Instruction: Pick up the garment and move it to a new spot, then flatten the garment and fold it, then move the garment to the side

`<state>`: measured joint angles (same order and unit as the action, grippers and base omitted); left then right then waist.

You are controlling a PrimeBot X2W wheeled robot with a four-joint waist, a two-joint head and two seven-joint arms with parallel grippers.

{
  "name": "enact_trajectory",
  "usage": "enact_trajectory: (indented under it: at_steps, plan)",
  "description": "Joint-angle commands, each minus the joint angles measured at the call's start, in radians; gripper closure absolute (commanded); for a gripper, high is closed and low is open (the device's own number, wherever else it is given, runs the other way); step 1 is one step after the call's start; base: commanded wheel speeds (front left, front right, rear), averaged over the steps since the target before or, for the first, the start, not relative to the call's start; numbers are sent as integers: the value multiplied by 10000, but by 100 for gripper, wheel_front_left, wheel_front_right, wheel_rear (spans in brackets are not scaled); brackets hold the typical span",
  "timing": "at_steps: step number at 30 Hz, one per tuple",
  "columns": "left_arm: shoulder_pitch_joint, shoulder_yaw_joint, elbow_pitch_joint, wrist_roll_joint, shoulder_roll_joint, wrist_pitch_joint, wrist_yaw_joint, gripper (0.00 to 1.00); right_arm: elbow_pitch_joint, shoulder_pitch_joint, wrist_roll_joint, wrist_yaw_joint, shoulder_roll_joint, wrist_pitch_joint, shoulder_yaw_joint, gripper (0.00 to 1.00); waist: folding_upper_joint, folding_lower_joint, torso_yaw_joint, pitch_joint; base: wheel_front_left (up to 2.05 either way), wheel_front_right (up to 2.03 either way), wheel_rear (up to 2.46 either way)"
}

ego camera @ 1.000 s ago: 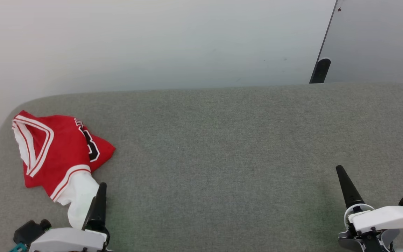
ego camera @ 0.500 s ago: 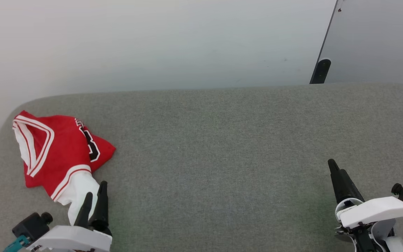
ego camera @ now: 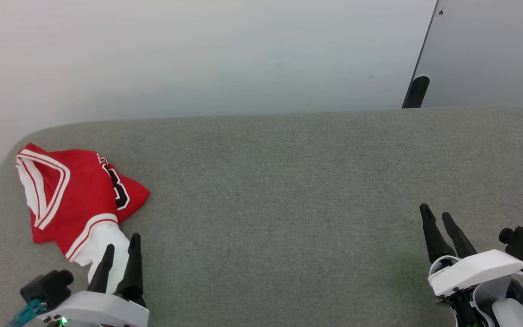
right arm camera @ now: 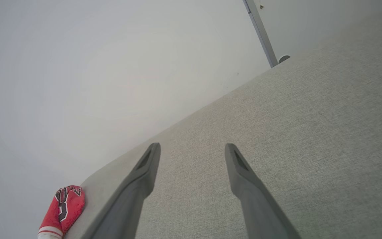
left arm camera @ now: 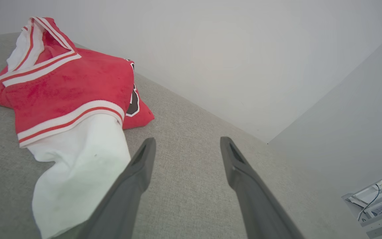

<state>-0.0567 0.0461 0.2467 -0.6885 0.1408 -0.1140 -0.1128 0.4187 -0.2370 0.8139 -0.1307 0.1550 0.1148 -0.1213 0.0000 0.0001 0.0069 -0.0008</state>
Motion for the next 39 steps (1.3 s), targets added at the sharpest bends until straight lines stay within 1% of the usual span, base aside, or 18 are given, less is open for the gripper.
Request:
enact_trajectory:
  at_steps: [1,17,34,39]
  plan:
    - [-136,-9,-114,288,96,-97,-1,0,-43,-293,-306,-2,87,85,-31,0,0,-1,-4,4,0,0,0]
    - [-192,-181,2,1807,286,-522,-120,0,138,-479,-2284,-2,-18,517,-3,0,0,-1,-19,33,0,0,0]
    - [-91,-383,215,3083,497,-918,-183,0,284,-405,-3355,-1,12,911,234,0,0,-1,42,-76,0,0,0]
    - [-27,-320,263,3579,552,-1018,-143,0,304,-288,-3703,0,-25,1020,283,0,0,-1,42,-102,0,0,0]
